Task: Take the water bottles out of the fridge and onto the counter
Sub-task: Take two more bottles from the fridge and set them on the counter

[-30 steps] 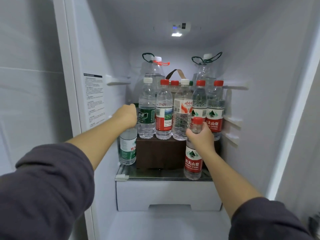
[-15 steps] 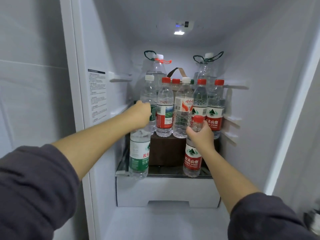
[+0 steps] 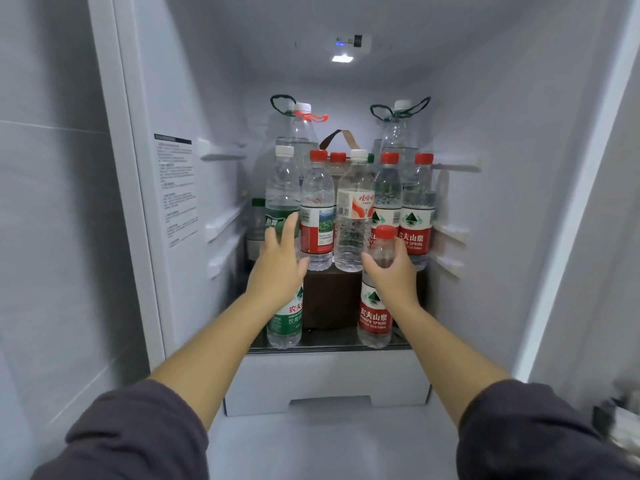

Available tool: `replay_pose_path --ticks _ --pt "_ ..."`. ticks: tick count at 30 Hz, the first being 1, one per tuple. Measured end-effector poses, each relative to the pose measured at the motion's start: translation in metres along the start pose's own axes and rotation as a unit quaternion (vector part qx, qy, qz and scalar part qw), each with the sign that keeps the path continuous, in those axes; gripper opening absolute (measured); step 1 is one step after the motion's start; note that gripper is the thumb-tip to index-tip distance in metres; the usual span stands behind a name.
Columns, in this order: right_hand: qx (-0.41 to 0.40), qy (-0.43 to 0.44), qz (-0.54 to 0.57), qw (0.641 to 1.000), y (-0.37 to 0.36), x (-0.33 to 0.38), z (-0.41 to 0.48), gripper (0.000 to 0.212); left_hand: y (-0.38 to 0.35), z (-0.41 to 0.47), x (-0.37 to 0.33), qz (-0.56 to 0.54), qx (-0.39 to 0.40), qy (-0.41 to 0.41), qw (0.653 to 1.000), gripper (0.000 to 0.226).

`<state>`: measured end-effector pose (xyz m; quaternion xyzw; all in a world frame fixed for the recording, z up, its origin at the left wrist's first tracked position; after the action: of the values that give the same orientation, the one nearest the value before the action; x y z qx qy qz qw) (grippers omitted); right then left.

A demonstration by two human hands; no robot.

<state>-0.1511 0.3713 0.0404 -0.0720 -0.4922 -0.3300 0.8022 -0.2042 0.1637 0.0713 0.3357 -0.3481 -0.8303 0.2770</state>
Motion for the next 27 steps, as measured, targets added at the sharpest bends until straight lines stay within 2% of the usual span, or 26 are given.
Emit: replay_pose_path --ticks 2,5,8,11,18,23,27 --pt "-0.019 0.002 -0.010 1.000 -0.004 -0.014 -0.011 0.065 -0.017 -0.018 0.007 -0.021 -0.034 0.000 0.999 0.098" --pt "-0.061 -0.007 -0.025 0.998 -0.011 -0.039 -0.033 0.082 -0.036 -0.041 0.021 -0.089 -0.117 0.046 0.988 0.106" --pt "-0.070 -0.052 -0.029 0.996 -0.016 -0.060 -0.042 0.074 -0.057 -0.054 0.032 -0.176 -0.094 0.153 0.968 0.087" --pt "-0.055 -0.072 -0.019 0.996 -0.016 -0.059 -0.042 0.068 -0.060 -0.056 0.035 -0.192 -0.064 0.211 0.956 0.066" --pt "-0.056 -0.034 0.030 0.997 -0.008 -0.045 -0.107 0.060 -0.062 -0.106 0.019 -0.296 -0.007 0.118 0.948 0.062" --pt "0.005 -0.083 0.017 0.996 -0.006 -0.078 -0.176 0.057 -0.102 -0.163 0.031 -0.355 0.055 0.158 0.920 0.058" --pt "0.036 -0.132 -0.021 0.990 -0.010 -0.106 -0.203 0.058 -0.127 -0.189 0.041 -0.334 0.061 0.165 0.926 0.061"
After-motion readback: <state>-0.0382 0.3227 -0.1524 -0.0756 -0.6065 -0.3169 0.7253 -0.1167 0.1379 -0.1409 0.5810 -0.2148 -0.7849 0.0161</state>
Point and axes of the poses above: each hand's wrist, its own z-axis towards the middle knuckle, its own y-axis out of the back of the hand, x = y × z, the point moved 2 cm from there along z, towards the middle knuckle, and after that the axes turned 7 degrees about x, right-handed, at the moved point
